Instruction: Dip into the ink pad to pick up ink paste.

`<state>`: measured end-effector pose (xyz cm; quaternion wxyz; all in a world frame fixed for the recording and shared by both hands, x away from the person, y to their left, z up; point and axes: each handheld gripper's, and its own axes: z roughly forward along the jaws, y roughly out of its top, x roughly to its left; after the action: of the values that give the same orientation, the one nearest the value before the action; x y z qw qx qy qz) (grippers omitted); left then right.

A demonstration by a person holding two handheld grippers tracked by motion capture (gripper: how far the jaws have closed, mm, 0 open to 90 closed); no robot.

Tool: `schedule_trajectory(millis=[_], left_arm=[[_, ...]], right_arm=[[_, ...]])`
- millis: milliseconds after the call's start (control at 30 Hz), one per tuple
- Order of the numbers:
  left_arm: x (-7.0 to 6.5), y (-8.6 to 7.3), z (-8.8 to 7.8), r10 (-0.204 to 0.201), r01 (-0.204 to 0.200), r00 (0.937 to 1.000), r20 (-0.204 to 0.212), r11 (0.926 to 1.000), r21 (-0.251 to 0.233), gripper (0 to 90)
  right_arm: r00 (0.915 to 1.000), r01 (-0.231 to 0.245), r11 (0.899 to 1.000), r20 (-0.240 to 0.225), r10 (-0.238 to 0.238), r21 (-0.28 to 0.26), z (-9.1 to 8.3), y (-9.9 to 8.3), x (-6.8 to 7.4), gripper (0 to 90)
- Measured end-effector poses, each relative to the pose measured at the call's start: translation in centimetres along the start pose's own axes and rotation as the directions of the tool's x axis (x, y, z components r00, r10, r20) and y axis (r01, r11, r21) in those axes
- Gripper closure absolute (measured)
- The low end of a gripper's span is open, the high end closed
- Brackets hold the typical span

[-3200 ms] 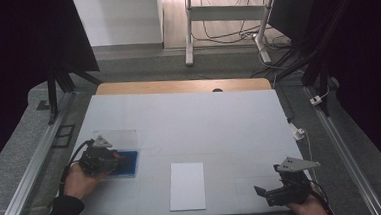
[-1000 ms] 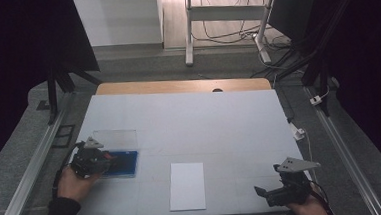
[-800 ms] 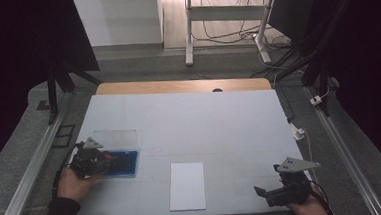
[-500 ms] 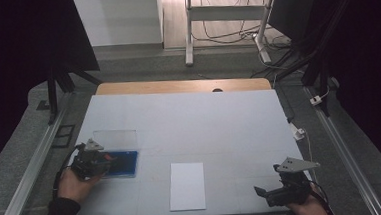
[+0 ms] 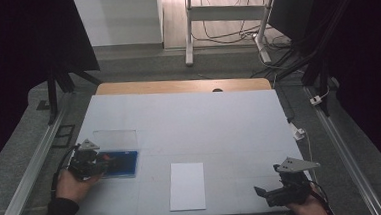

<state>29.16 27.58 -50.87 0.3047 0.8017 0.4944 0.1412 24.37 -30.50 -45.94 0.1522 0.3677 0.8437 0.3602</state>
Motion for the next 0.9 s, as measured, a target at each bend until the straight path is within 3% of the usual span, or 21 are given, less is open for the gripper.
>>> schedule_trajectory(millis=[133, 267, 467, 767, 900], left_arm=[[-0.6, 0.3, 0.0, 0.039, -0.038, 0.9985, -0.038, 0.999, 0.021, 58.7], [-1.4, 0.6, 0.1, 0.087, -0.084, 0.9927, -0.083, 0.9955, 0.046, 58.7], [-0.7, 0.5, 0.1, 0.039, -0.038, 0.9983, -0.045, 0.999, 0.025, 58.6], [-0.6, 0.6, 0.0, 0.042, -0.041, 0.9983, -0.04, 0.9989, 0.022, 58.3], [-0.7, 0.8, -0.2, 0.046, -0.045, 0.9971, -0.061, 0.9987, 0.025, 58.3]], right_arm=[[1.0, 0.0, 1.0, -0.002, 0.0, 0.001, 0.0, 0.0, 0.0, 0.0], [1.0, -0.001, 1.0, -0.002, 0.001, 0.002, 0.1, 0.0, 0.0, 0.0], [1.0, -0.001, 1.0, -0.001, 0.001, 0.001, 0.0, 0.0, 0.0, 0.0], [1.0, -0.004, 1.0, 0.0, 0.004, 0.0, 0.0, 0.0, 0.0, 0.0], [1.0, -0.004, 1.0, 0.0, 0.004, 0.0, 0.0, 0.0, 0.0, 0.0]])
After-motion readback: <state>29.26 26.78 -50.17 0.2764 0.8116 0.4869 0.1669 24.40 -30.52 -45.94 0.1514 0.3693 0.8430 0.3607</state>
